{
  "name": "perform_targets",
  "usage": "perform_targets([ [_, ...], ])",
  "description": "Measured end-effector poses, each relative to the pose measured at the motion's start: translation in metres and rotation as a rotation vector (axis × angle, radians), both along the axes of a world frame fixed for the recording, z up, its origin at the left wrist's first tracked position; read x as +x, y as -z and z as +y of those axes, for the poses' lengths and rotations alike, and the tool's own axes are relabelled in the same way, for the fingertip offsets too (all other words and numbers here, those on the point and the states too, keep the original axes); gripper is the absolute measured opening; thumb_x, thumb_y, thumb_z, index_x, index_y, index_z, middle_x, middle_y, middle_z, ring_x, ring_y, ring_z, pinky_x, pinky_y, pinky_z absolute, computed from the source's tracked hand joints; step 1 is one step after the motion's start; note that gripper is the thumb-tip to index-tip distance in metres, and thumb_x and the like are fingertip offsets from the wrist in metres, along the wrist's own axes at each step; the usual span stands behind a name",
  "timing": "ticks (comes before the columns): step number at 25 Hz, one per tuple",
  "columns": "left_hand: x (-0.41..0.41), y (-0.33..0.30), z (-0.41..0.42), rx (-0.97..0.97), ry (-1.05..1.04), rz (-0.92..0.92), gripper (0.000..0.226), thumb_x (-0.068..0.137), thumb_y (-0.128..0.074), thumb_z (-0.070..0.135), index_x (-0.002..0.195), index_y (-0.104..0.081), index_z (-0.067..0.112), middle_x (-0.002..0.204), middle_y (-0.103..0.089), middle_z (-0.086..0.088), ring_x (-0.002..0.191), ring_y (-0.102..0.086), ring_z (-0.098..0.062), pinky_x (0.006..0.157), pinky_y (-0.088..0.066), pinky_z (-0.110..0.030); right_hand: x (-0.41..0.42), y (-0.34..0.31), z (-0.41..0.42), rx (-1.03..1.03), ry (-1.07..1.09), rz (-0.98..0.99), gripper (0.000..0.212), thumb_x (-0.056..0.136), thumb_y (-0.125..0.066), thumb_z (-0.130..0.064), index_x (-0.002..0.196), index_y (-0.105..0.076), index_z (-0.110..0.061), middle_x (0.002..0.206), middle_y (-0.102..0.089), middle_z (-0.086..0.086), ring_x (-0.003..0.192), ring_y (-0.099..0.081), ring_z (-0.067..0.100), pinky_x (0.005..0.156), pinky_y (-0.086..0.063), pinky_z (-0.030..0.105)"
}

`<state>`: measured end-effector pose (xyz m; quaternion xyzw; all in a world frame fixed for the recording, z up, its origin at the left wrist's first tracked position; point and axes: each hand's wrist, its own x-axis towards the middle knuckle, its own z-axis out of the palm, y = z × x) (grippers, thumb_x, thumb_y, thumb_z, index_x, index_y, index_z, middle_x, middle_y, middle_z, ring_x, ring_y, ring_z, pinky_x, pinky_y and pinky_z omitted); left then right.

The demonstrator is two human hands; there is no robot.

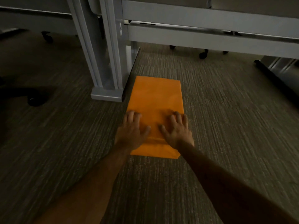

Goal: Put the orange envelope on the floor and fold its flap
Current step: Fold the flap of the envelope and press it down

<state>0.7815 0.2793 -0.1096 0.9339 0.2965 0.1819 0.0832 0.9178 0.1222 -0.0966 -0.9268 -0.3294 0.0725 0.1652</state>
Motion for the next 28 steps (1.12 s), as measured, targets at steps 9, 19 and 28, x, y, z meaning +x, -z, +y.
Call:
perform_targets([
  [9, 0.022, -0.007, 0.024, -0.009, 0.044, 0.092, 0.075, 0.088, -0.030, 0.070, 0.145, -0.044, 0.022, 0.155, -0.039, 0.003, 0.144, -0.026, -0.020, 0.116, -0.017, -0.055, 0.007, -0.004, 0.024, -0.066, 0.028, -0.171, 0.067, 0.091, -0.025, -0.073, 0.142, -0.045, -0.035, 0.161, -0.034, -0.004, 0.140, -0.030, 0.038, 0.110, -0.033, 0.059],
  [19, 0.008, -0.011, 0.043, -0.343, 0.193, 0.385, 0.138, 0.050, -0.053, 0.097, 0.152, 0.018, 0.037, 0.159, 0.030, 0.014, 0.145, 0.028, -0.016, 0.120, -0.006, -0.058, -0.010, 0.020, -0.030, 0.164, -0.042, 0.172, 0.096, 0.072, -0.041, -0.090, 0.155, -0.011, -0.052, 0.170, 0.010, -0.002, 0.153, -0.015, 0.041, 0.116, -0.028, 0.062],
  [28, -0.010, -0.009, 0.020, -0.613, -0.046, 0.175, 0.130, 0.052, -0.079, 0.074, 0.149, 0.005, 0.054, 0.163, 0.015, -0.003, 0.147, -0.011, -0.042, 0.111, -0.028, -0.062, -0.018, 0.008, -0.038, 0.075, 0.104, 0.354, 0.098, 0.088, -0.056, -0.066, 0.151, 0.017, -0.054, 0.148, -0.039, 0.022, 0.116, -0.057, 0.041, 0.075, -0.044, 0.039],
])
